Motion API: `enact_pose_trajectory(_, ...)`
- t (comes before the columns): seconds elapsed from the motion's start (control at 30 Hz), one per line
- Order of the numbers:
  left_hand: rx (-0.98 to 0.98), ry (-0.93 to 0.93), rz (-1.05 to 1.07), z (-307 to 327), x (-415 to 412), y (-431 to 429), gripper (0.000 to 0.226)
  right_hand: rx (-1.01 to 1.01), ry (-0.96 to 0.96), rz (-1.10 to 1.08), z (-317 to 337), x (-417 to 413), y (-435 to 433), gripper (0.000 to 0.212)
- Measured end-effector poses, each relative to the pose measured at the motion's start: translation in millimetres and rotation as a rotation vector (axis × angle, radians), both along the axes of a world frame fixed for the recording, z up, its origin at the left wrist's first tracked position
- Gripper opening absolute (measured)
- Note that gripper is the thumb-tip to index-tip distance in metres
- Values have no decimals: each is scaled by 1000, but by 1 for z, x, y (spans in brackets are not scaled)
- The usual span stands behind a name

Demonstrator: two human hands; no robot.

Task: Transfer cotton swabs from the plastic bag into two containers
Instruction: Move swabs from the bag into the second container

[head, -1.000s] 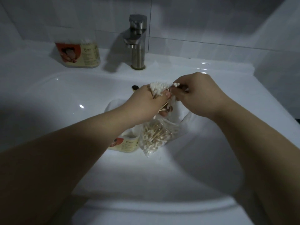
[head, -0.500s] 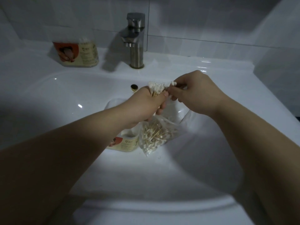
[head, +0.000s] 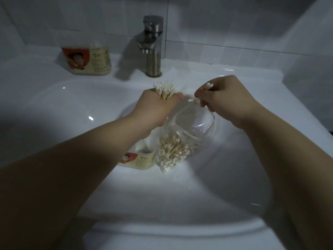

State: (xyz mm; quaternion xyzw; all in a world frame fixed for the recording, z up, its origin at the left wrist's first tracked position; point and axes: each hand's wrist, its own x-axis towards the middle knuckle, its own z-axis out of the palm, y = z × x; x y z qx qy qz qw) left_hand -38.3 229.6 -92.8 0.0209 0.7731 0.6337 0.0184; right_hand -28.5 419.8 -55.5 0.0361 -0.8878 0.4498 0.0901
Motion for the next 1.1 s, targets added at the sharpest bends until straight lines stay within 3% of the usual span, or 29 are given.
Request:
enact_pose_trajectory(0.17,51,-57,-38,5,2,3,28,-157,-60,157,-1,2,-4,13)
enact_pose_trajectory(0.33,141,-170,-174,1,3,6,40,-268,-143,306,-3,4,-6,14)
enact_pose_trajectory(0.43,287,-199,-226,2,3,6,18,-398,-253,398,-3,6,-8,12)
enact_pose_trajectory(0.53,305,-192,-297,3,3,3,11,-450,-288,399,-3,6,-10,10)
enact_pose_trajectory(0.67,272,-189,-272,1,2,2,13,-462,-263,320,-2,3,-7,19)
enact_pose_trajectory(0.97,285,-186,-220,1,0,1,7,-480,-192,139,-3,-1,-4,9)
enact_pose_trajectory(1.1,315,-245,-237,1,1,2,19,-293,-147,235,-1,3,-4,13)
